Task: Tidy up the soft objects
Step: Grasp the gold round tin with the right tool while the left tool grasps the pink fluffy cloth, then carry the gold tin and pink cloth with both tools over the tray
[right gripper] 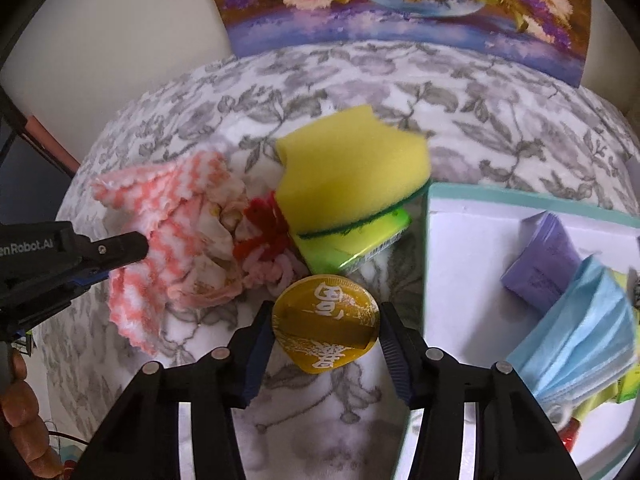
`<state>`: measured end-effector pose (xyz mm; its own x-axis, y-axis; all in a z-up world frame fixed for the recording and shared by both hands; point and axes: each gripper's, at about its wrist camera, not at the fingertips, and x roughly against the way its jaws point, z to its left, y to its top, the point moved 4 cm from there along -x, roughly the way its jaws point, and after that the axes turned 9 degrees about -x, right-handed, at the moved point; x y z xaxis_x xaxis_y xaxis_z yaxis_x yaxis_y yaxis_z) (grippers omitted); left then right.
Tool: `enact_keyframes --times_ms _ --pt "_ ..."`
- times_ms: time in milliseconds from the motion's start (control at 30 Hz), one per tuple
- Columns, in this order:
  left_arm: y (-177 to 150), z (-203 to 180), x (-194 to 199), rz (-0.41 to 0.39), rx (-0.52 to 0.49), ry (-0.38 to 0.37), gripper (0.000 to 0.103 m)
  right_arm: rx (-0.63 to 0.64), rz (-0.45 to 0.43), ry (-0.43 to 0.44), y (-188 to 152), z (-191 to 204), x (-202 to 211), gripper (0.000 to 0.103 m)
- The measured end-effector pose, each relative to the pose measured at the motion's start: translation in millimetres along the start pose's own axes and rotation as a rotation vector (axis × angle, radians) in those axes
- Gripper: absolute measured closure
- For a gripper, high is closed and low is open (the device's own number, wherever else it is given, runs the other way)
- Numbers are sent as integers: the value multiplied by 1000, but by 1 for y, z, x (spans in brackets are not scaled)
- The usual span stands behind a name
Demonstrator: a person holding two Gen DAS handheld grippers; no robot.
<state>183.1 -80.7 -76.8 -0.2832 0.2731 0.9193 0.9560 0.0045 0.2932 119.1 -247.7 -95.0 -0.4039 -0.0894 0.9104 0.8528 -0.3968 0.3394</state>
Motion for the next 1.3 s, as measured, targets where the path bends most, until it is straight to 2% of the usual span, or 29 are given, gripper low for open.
enact_keyframes --times_ms 467,700,933,1300 --pt "12 -26 80 -225 -88 10 95 -5 -93 6 5 -6 48 49" --pt "11 -41 109 -306 -130 -9 95 -38 -123 10 9 -23 64 49" --pt "5 -68 110 -318 -196 -20 95 -101 -165 -13 16 -54 80 49" --pt "-25 -151 98 -320 -403 -34 95 -273 -218 -78 24 -134 104 49"
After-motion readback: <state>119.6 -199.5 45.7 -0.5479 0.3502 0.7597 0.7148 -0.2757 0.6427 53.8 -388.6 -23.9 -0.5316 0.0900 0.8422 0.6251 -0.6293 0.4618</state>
